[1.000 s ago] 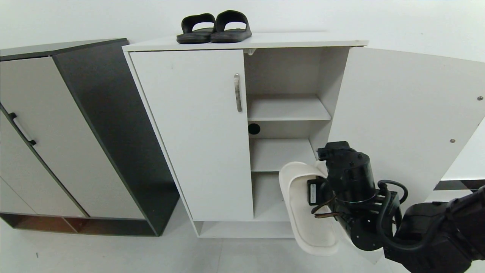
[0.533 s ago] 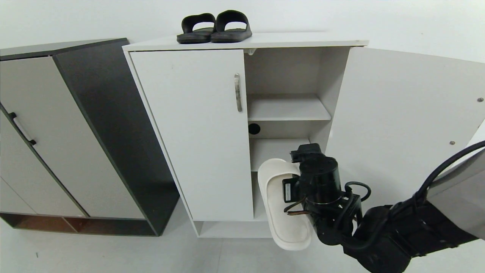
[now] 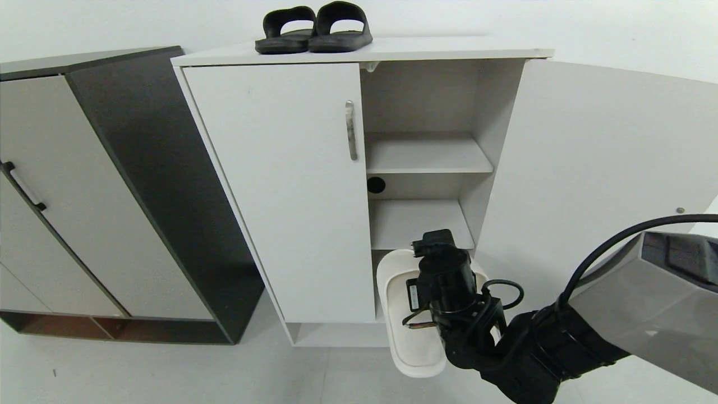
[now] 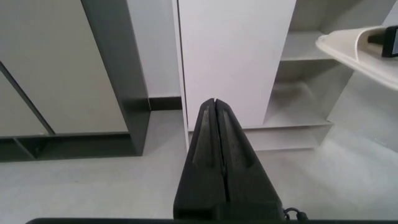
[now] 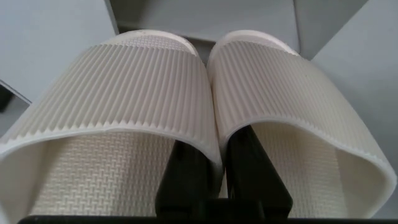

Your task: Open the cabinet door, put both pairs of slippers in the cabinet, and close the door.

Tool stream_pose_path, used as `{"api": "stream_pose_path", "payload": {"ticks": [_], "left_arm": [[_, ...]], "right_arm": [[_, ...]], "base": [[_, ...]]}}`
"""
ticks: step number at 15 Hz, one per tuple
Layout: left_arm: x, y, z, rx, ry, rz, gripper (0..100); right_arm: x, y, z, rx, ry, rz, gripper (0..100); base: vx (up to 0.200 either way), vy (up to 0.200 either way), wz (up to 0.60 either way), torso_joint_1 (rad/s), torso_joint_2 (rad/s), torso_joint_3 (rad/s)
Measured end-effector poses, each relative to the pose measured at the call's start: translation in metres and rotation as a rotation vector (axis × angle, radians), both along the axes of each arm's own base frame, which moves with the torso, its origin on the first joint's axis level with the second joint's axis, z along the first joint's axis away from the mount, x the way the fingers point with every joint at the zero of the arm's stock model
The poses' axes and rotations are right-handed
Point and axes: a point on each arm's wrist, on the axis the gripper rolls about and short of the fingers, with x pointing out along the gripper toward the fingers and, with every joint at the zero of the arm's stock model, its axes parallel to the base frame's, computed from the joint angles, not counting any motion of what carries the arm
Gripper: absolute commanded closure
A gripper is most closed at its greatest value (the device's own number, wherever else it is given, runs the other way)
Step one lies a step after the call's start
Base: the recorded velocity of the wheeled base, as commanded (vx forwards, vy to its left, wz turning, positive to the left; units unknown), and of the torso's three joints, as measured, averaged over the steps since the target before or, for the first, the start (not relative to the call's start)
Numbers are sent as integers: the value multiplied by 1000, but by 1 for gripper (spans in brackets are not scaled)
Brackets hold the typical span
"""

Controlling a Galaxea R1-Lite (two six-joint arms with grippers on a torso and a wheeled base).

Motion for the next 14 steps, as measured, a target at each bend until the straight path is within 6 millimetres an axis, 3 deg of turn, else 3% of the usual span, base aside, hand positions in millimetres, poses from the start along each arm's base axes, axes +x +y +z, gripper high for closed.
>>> {"api": "stream_pose_path", "payload": {"ticks": [10,14], "left_arm": [[0,0,0,0,0,0,100],[0,0,0,0,0,0,100]], "right_arm": [[18,12,-16,-21,16,-21,100],[28,14,-8,12,-113,-39,100]], "base": [[0,0,0,3,1,-197],[0,0,0,2,0,-78]]}}
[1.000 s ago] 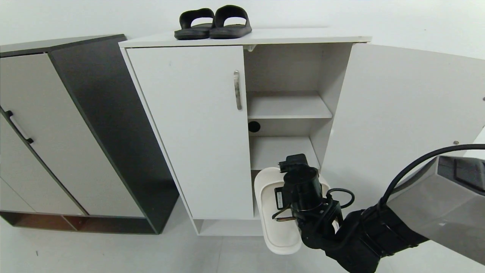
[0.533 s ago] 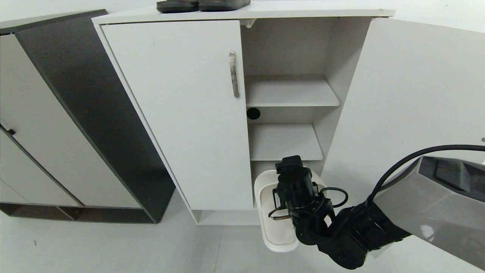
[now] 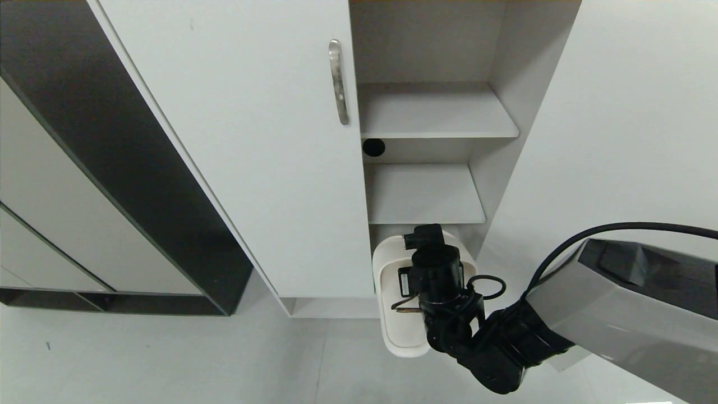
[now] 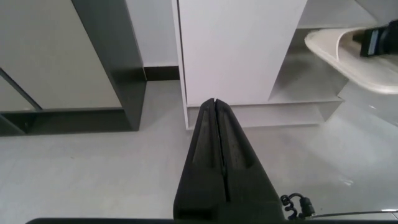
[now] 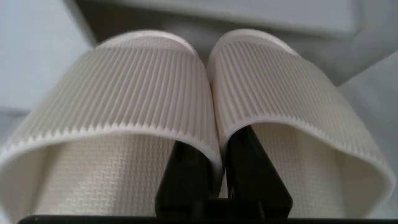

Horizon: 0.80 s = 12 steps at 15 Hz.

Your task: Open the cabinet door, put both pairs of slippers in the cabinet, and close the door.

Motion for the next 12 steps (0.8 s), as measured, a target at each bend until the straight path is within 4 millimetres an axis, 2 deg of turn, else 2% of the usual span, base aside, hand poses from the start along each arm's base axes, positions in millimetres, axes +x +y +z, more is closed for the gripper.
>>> {"api": "stream_pose_path", "payload": {"ticks": [3,10,12], "left_arm": [[0,0,0,0,0,0,100],[0,0,0,0,0,3,100],[0,0,0,-1,0,3,100]], "right_arm": [[-2,-4,5,-23,-96,-11,100],[1,-8,1,-38,-94,-23,100],[2,-8,1,-38,-95,-24,100]], "base": [[0,0,0,0,0,0],[0,0,0,0,0,0],[200,0,0,0,7,5]]}}
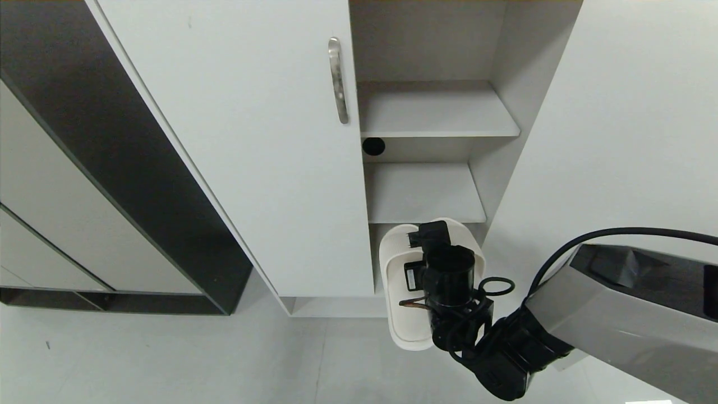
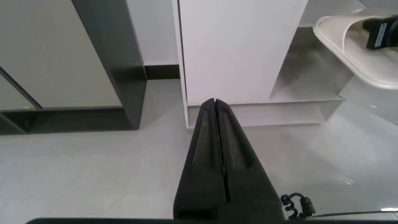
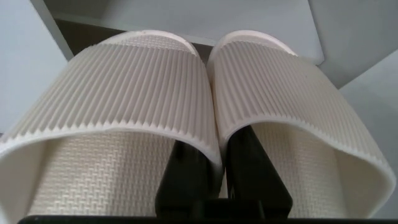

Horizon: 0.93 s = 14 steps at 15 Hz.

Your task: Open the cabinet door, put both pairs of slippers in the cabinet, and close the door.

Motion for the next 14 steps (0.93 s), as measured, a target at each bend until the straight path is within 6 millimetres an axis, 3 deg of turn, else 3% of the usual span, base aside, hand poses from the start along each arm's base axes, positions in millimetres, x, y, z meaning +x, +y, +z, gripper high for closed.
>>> {"api": "stream_pose_path", "payload": {"ticks": [9,14], "left_arm": [[0,0,0,-1,0,0,100],[0,0,0,-4,0,2,100]], "right_arm": [[3,-1,0,5,-5,-9,100],[10,-2,-7,30,-31,-15,100]], "base": [[200,0,0,2,4,0],[0,0,0,0,0,0]]}}
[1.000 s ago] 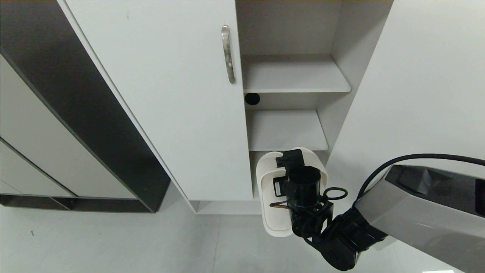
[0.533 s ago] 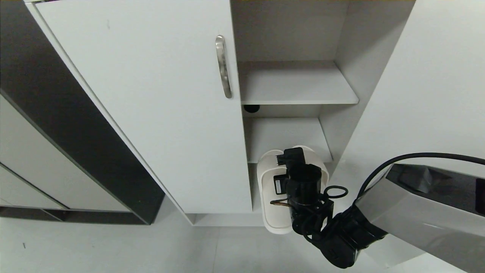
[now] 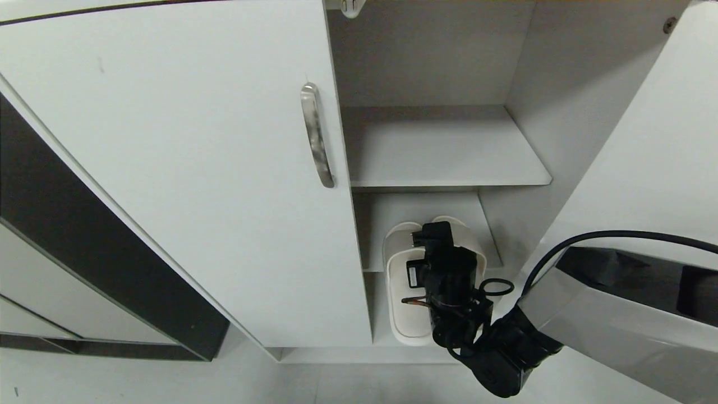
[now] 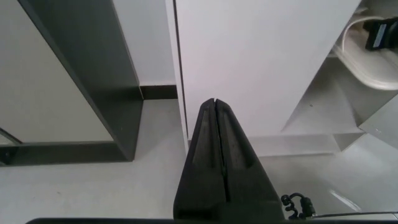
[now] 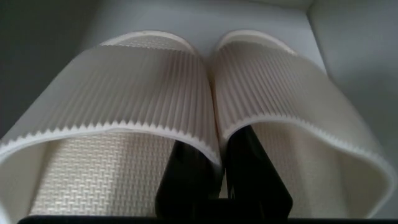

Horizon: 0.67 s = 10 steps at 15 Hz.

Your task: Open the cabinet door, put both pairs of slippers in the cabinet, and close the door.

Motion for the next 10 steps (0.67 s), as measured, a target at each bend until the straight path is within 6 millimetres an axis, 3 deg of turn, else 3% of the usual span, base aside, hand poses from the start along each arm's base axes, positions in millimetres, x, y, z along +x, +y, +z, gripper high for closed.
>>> {"api": "stream_pose_path", "payload": {"ticks": [10], "left_arm": [[0,0,0,0,0,0,100]], "right_arm": [[58,1,-3,33,-39,-66,100]], "base": [[0,0,0,0,0,0]]}}
